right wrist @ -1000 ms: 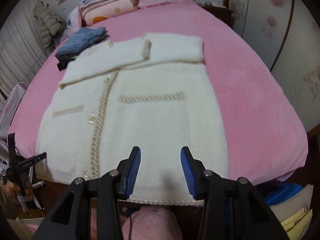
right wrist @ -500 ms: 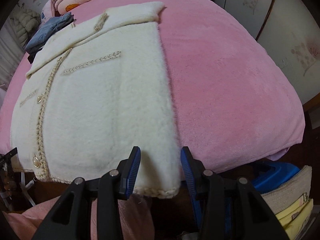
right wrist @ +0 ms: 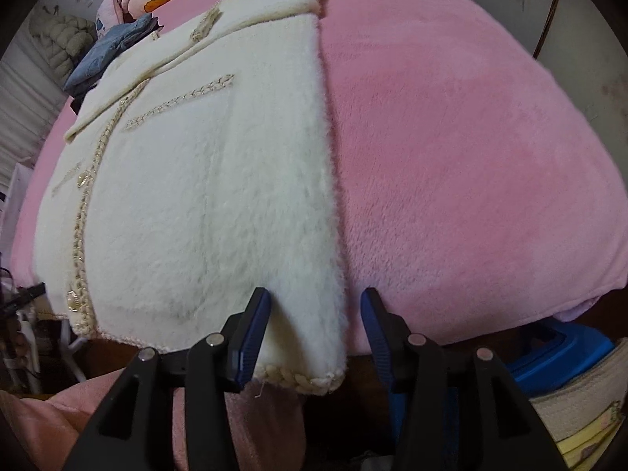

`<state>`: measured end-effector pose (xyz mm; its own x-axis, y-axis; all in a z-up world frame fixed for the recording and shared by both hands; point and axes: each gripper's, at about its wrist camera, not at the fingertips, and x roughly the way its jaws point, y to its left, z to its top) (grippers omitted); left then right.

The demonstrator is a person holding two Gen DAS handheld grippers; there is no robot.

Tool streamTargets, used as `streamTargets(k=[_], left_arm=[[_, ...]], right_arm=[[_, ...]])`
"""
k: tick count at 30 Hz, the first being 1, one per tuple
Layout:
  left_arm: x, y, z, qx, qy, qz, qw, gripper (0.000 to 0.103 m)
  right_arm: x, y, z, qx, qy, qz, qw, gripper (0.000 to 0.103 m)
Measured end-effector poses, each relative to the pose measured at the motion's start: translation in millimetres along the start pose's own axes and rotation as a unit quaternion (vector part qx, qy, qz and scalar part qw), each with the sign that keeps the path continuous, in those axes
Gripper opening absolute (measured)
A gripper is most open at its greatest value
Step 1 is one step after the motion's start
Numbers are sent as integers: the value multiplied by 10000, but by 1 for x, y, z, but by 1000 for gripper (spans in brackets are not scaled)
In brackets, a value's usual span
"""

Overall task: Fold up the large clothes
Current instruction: 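Move both tools to the cardigan hem and grasp it with both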

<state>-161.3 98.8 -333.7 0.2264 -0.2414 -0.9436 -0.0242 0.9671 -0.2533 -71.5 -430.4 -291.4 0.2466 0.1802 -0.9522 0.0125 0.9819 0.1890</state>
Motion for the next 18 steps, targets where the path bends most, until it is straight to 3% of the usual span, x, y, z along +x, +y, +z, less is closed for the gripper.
streamTargets(k=[5,10,12,13,14,15,16,18], left_arm=[[13,-2,-7,28,104,42,9999,72],[23,-1,-3,-80,81,18,9999,80],[25,-1,-1,-93,100,93,9999,78],[26,-2,-2,-88,115,121,9998,73],[25,-5,-4,-42,126,130,9998,57],[23,-7,-3,-4,153,65,9999,29],[21,-9,-2,9,199,-16,9998,19],[14,-16,2,67,225,47,9997,11]], right_arm=[[11,-6,-4,39,139,210,9997,49],[19,-10,-3,166,251,352,9989,49],[22,-13,-1,269,335,471,9980,43],[22,-13,-1,267,371,552,9974,26],[22,-13,-1,243,434,654,9966,15],[21,-11,0,201,454,638,9967,14],[18,-7,1,126,449,580,9972,11],[12,-1,1,-8,432,498,9978,10]])
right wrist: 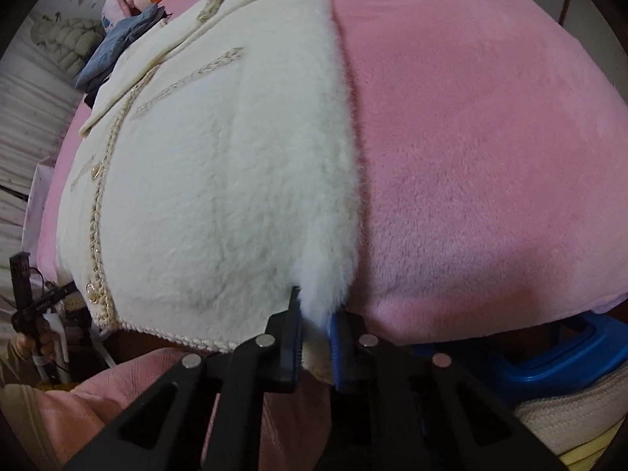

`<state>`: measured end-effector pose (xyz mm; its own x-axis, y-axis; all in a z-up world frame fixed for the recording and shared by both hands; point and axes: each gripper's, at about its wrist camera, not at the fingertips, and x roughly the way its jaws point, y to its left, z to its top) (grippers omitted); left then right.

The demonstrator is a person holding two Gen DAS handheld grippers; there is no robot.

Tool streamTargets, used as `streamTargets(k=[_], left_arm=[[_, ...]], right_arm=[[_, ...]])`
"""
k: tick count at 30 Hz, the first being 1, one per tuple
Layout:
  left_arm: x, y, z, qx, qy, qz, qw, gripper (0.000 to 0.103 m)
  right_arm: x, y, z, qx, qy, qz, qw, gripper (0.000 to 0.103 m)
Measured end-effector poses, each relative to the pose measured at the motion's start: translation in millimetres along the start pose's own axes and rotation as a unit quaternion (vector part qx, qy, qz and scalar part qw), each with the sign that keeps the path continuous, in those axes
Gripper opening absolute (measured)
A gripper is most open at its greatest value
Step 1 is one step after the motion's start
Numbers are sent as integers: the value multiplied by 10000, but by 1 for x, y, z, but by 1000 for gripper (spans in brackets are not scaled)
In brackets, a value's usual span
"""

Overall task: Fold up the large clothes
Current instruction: 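Move both tools to the cardigan hem and grasp it with both, then lift the hem with both tools and fold it over toward the collar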

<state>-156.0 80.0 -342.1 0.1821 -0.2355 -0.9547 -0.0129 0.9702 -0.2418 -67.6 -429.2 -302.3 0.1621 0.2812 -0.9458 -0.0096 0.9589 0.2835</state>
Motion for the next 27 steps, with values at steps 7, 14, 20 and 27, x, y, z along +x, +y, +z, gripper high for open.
streamTargets(k=[7,14,20,27], left_arm=[[-32,-30,8,137,-229,397,9989,9],[-99,-54,27,16,-828,250,9963,8],[-144,-59,47,-214,-1190,34,9927,6],[-168,-43,70,-617,-1484,-87,9870,6]], right_arm=[[-41,12,2,-97,-204,162,9996,7],[-104,45,19,-365,-706,355,9962,7],[-150,68,35,-240,-1189,425,9917,7],[-177,85,57,208,-1790,551,9821,7]])
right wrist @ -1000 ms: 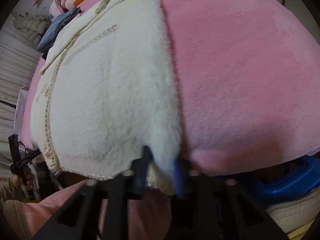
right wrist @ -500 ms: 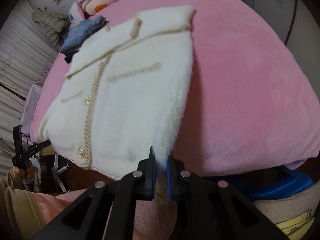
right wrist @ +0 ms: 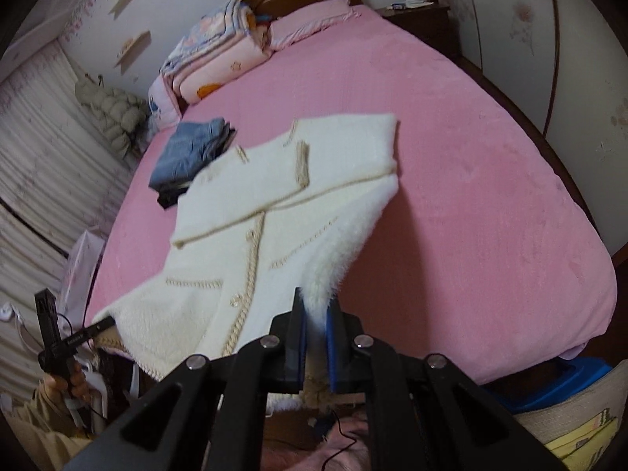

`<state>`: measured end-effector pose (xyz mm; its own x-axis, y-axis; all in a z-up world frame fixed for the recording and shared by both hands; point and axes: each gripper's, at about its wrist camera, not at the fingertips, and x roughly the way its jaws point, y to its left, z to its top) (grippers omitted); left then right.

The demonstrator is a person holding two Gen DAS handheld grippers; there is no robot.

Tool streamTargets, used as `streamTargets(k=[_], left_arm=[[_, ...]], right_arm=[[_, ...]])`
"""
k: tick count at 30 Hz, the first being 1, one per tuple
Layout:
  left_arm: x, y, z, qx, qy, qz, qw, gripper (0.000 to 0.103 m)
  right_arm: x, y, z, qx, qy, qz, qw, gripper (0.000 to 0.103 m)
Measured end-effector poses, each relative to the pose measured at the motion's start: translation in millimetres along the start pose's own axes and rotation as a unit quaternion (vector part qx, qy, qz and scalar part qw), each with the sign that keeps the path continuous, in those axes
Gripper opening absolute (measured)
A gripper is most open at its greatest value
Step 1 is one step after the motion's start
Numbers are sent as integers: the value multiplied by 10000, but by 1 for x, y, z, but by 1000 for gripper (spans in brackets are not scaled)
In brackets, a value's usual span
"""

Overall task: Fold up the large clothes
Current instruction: 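Lift the hem with both tools and fold it over toward the collar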

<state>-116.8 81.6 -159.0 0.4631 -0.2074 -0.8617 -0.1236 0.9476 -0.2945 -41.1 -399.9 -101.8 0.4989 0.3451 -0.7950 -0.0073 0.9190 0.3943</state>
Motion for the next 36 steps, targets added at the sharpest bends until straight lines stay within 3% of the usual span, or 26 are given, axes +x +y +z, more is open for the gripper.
streamTargets(k=[7,14,22,28,36], left_arm=[[5,3,24,-245,-126,-90,9996,5],[23,-2,57,-350,22,-6,9994,5],[59,-4,126,-916,-4,134,9957,5],[110,-5,181,-1219,75,563,9909,5],[171,-1,230,-1399,217,1184,9828,5]], right_arm=[[3,4,19,205,-276,60,9994,7],[10,5,35,252,-304,-3,9992,7],[42,2,100,248,-309,132,9991,7],[97,-5,164,120,-123,53,9998,7],[172,-20,219,-109,113,-386,9991,7]])
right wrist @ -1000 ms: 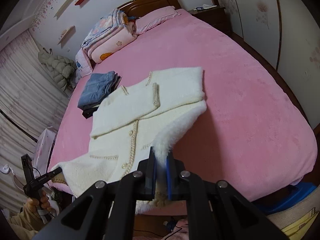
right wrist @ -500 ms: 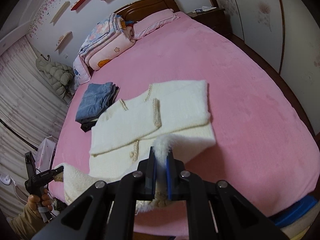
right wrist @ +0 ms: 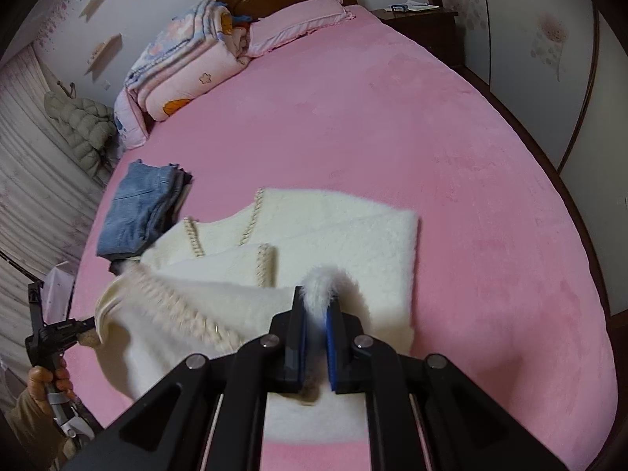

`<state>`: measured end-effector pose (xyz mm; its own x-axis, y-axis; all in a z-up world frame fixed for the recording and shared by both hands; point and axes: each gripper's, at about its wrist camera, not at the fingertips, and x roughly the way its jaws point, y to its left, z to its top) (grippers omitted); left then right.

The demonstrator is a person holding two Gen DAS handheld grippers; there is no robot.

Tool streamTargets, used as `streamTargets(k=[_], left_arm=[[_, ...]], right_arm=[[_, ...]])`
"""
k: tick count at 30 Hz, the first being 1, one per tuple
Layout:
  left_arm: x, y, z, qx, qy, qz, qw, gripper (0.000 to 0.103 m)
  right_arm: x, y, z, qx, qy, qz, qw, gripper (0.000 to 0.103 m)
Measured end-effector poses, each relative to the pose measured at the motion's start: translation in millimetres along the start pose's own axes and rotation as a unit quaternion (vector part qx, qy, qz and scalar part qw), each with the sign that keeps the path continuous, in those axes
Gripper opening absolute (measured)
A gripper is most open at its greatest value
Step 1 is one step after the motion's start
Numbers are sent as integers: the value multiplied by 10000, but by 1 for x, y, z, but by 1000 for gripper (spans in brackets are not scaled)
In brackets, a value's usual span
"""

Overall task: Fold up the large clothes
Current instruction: 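Lift the hem with both tools and fold it over toward the collar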

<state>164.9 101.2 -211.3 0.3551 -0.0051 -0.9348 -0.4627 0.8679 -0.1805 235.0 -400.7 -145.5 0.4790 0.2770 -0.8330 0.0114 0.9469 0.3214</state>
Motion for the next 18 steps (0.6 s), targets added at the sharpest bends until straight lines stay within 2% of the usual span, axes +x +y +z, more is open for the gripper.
streamTargets(k=[1,5,8,11,18], left_arm=[[5,-4,5,13,2,-21,10000,5],[32,-27,22,229,62,360,9991,5],[50,-32,28,274,131,569,9979,5],[66,-34,32,360,225,766,9962,6],[85,-35,30,513,298,918,9940,9]], right_arm=[[10,0,5,-63,38,-60,10000,7],[45,4,17,-251,163,-232,9993,7],[66,-4,28,-111,238,-282,9993,7],[85,-8,30,-264,370,-513,9977,7],[116,-8,25,-560,581,-906,9926,8]])
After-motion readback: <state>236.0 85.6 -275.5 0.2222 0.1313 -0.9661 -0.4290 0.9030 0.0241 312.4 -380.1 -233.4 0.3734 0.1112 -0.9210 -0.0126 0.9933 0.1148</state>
